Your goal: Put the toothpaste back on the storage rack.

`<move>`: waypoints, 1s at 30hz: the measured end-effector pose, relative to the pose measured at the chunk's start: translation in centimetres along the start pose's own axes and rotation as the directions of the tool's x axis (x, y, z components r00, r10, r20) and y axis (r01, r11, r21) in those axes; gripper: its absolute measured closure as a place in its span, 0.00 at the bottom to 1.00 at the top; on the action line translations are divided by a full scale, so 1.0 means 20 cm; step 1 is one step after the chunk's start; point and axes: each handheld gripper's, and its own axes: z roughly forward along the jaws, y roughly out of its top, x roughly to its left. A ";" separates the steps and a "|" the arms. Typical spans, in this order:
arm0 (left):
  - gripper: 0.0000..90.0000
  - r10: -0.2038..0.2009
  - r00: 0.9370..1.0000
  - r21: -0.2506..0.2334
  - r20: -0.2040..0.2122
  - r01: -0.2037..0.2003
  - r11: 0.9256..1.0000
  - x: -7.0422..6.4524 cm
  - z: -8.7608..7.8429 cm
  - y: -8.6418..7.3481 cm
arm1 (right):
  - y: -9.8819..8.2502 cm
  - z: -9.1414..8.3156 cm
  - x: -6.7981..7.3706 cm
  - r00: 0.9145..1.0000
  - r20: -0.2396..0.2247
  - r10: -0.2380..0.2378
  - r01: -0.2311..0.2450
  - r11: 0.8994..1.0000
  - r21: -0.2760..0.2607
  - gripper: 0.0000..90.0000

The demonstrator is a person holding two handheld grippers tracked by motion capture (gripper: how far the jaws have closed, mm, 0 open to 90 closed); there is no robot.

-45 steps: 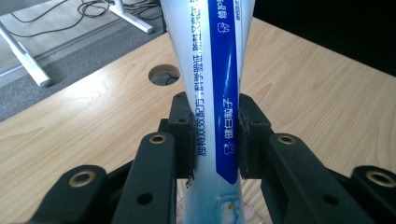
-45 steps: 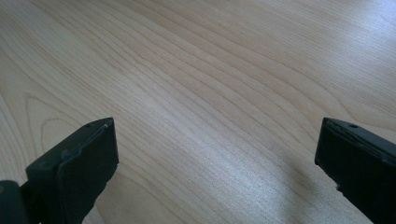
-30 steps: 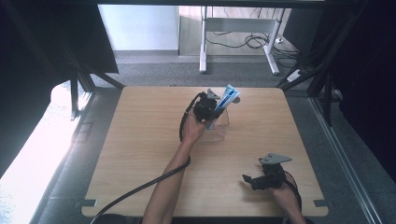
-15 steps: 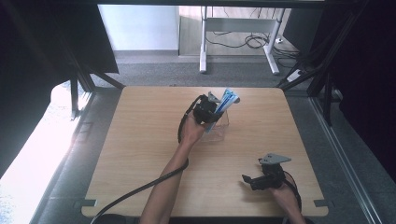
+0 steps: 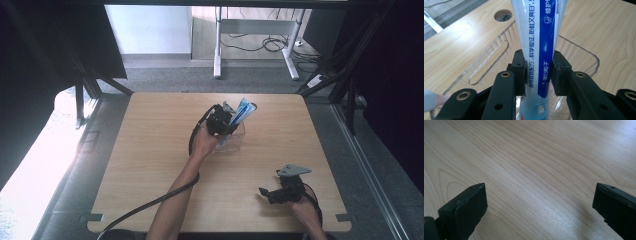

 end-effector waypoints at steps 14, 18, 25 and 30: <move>0.72 -0.008 1.000 0.021 -0.013 0.009 1.000 -0.02 0.00 -0.01 | 0.00 0.00 0.00 1.000 -0.001 0.000 0.000 1.000 0.001 0.00; 0.70 -0.017 1.000 0.016 -0.004 0.017 1.000 -0.01 -0.01 -0.01 | 0.00 0.00 0.00 1.000 -0.001 0.001 -0.001 1.000 0.001 0.00; 0.64 -0.038 0.999 -0.031 0.013 0.038 0.999 0.00 -0.05 -0.01 | 0.00 0.00 0.00 1.000 -0.002 -0.001 0.001 1.000 0.002 0.00; 0.57 -0.045 0.999 -0.045 0.016 0.046 0.998 0.01 -0.07 -0.01 | 0.00 0.00 0.00 1.000 -0.002 -0.004 0.004 1.000 0.002 0.00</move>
